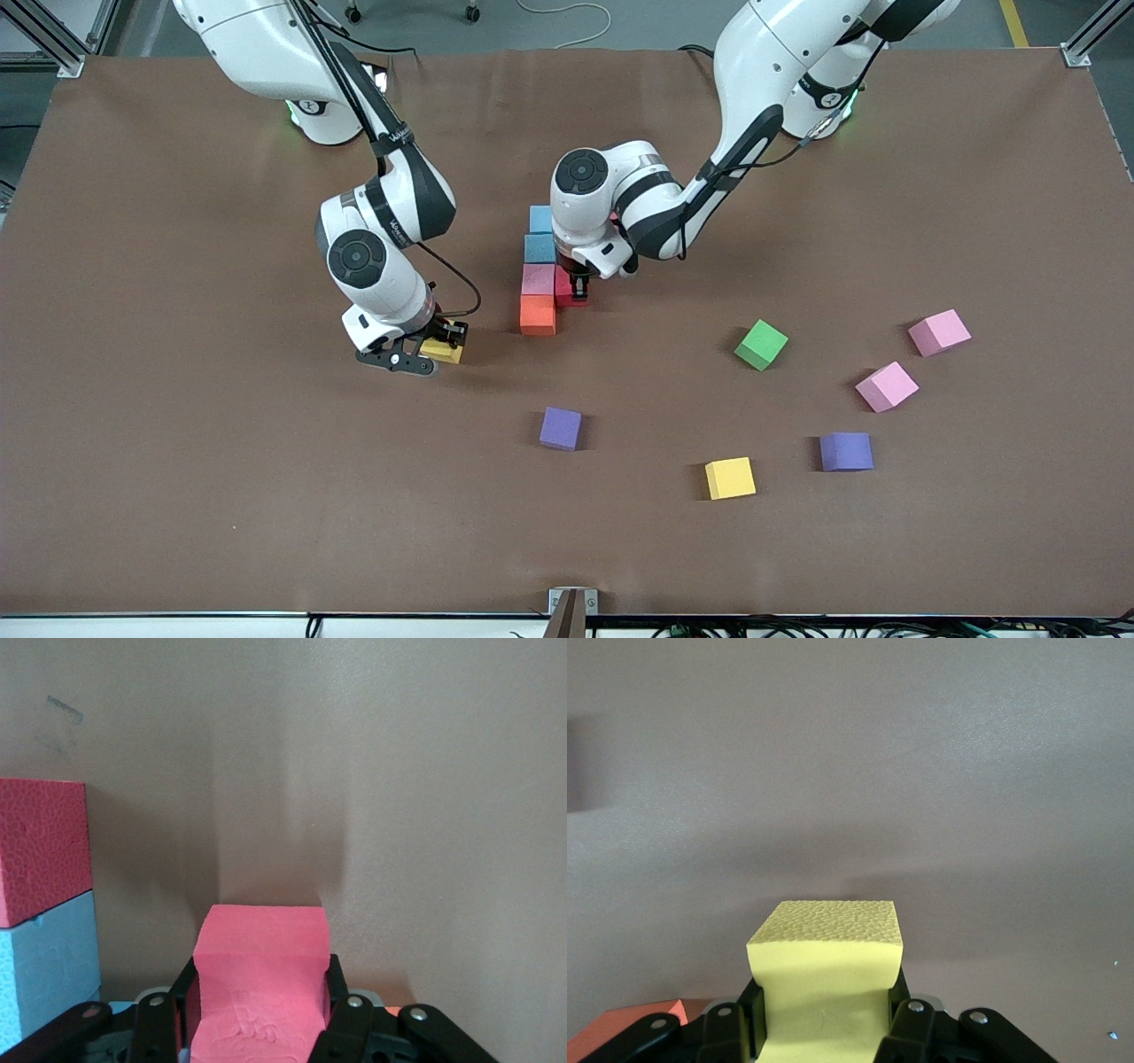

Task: Arrange 11 blocks into digit 3
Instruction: 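Grasp the yellow cube with the right gripper while the left gripper places red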

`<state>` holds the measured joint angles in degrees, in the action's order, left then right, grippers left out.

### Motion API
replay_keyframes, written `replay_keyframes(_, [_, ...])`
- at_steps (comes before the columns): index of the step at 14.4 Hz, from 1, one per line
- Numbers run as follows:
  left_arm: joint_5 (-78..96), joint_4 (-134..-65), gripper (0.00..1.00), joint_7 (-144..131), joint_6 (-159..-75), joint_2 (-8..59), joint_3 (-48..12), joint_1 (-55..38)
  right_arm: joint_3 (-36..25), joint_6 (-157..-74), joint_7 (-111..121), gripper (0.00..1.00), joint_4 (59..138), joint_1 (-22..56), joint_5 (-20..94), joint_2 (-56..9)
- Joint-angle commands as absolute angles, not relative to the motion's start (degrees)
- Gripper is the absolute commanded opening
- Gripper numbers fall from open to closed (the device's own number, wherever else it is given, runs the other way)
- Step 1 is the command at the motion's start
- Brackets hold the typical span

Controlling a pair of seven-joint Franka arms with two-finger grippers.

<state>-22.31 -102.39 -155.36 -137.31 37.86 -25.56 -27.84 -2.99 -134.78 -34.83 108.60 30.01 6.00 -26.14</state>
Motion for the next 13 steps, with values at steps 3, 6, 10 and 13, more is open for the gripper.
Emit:
replay_keyframes(3, [-23.99,-102.83,0.19,-157.24,-138.16,37.62,-25.49,-28.04,-3.08,-134.65,-34.10,0.01,107.58,30.06,6.06,-26.89])
replay_keyframes(6, [-24.08,-102.66,0.19,-157.24,-138.25,37.71,-25.49,-28.04,-3.08,-134.65,-34.10,0.01,107.32,29.97,6.06,-26.98])
replay_keyframes(10, [-23.99,-102.57,0.22,-157.94,-138.25,37.71,-25.49,-28.04,-3.08,-134.65,-34.10,0.01,107.31,30.06,6.06,-26.98])
replay_keyframes(13, [-23.99,-102.31,0.48,-157.76,-138.25,37.79,-25.49,-28.04,-2.99,-134.65,-34.10,0.01,107.31,30.06,6.06,-26.98])
